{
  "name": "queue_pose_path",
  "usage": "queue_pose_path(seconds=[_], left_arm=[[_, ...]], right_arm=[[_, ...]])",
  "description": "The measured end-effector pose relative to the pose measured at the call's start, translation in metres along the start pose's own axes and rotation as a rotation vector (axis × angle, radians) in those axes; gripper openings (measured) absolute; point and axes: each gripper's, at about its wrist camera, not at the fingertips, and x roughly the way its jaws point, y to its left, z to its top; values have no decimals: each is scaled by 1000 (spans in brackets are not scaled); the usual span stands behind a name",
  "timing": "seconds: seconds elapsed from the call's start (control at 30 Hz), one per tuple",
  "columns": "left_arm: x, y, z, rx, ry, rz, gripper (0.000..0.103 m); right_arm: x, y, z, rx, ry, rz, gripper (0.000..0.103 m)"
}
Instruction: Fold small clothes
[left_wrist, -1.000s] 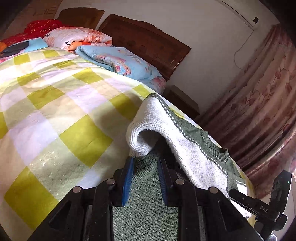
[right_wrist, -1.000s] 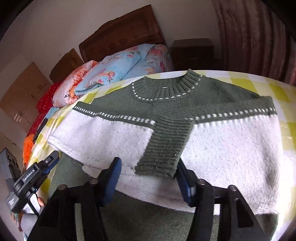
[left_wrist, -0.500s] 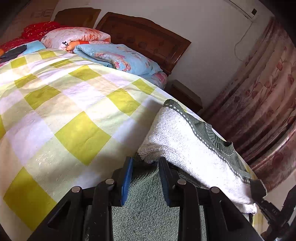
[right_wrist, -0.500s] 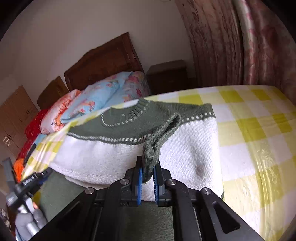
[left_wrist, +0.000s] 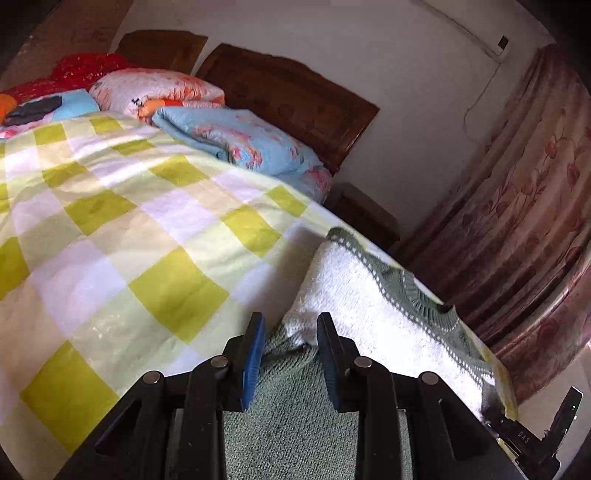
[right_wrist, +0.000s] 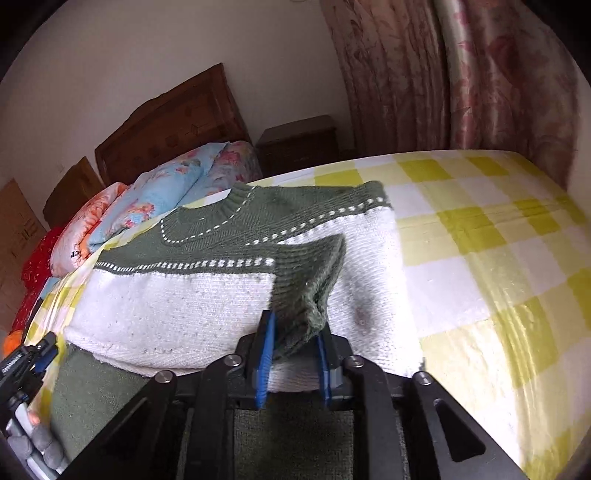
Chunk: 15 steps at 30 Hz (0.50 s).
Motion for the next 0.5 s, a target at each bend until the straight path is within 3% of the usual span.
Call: queue_pose_path(seconds=[0.03, 0.07, 0.17, 0.27, 0.37, 0.4, 0.5], left_arm=[[-7, -3, 1, 9, -39, -9, 29], [-11, -6, 1, 24, -61, -19, 29], [-7, -16, 0, 69, -35, -42, 29], [-5, -17, 0, 69, -20, -55, 29], [1, -23, 5, 72, 33, -94, 29], [6, -28, 9, 86, 60, -109, 29], [40, -56, 20, 145, 192, -127, 29]], right_arm=[[-10, 1, 1, -5, -51, -53, 58], [-22, 6, 4, -30, -111, -88, 100], [-35, 41, 13, -215, -181, -91, 103], [-3, 78, 12, -412, -32, -38, 103], [32, 72, -2, -457, 87, -92, 103], [29, 64, -3, -428, 49, -54, 103], [30, 45, 1, -338, 57, -11, 103]])
